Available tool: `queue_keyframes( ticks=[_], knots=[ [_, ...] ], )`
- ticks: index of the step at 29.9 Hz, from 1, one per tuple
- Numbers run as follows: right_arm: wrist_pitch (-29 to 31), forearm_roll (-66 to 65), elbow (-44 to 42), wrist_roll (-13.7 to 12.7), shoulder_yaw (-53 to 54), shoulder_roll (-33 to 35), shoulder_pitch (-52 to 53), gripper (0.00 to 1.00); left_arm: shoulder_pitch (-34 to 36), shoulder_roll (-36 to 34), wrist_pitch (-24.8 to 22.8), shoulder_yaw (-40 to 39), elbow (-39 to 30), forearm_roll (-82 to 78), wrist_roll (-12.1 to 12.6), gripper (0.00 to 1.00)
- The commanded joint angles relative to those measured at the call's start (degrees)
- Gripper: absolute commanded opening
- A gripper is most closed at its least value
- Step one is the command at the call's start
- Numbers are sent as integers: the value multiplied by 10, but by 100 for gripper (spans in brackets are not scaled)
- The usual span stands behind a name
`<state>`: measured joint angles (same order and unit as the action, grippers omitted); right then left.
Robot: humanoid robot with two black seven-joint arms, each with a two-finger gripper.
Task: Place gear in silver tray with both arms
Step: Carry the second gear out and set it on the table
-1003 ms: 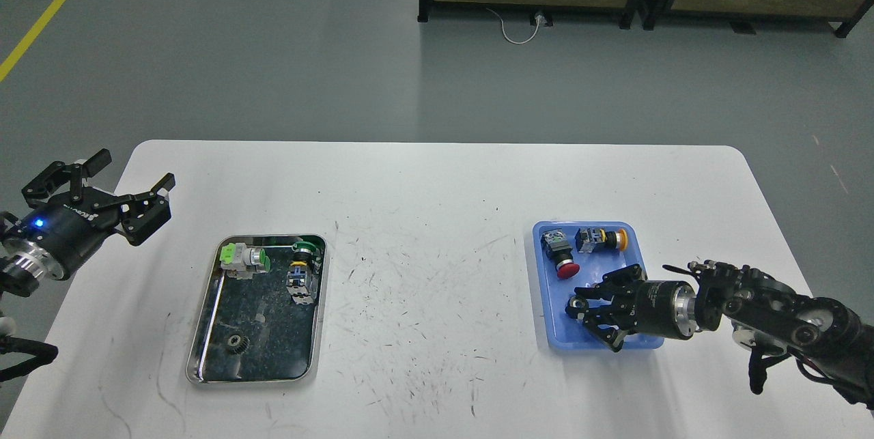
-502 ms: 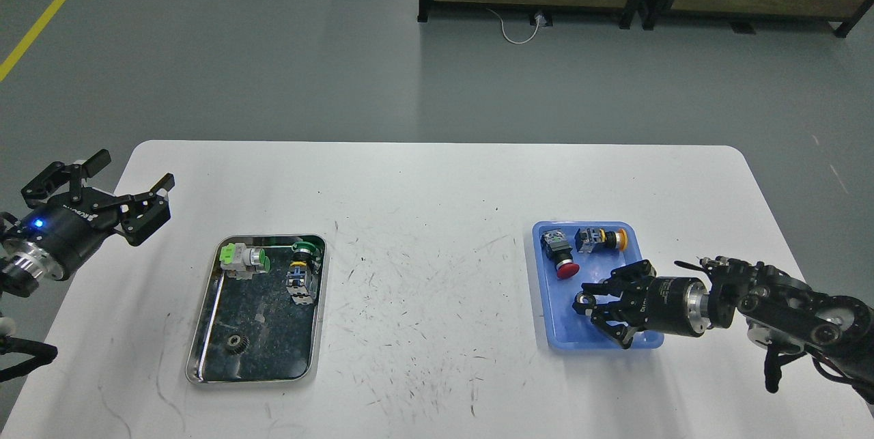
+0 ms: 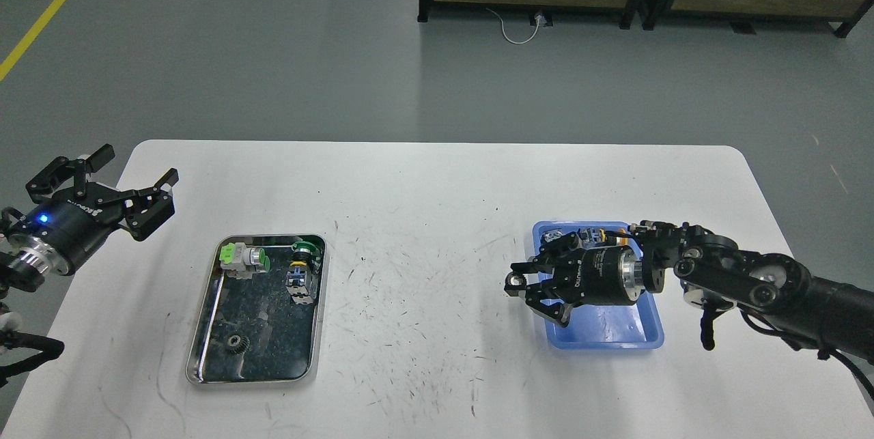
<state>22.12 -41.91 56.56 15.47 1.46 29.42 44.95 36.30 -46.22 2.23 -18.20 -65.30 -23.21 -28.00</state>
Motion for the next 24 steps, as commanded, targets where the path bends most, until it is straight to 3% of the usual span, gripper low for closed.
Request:
queue_keyframes(
  ticks=[1,12,24],
  knots=[
    [-1,1,-14,0,-30,-42,20,29,-1,3,1,0,0,0,0,98],
    [-1,1,-65,3,-110,-162,44,30,-4,3,11,0,-4,0,0,98],
    [-1,3,-123,11,-125,-255,56,31,-4,3,14,0,-4,0,0,98]
  ],
)
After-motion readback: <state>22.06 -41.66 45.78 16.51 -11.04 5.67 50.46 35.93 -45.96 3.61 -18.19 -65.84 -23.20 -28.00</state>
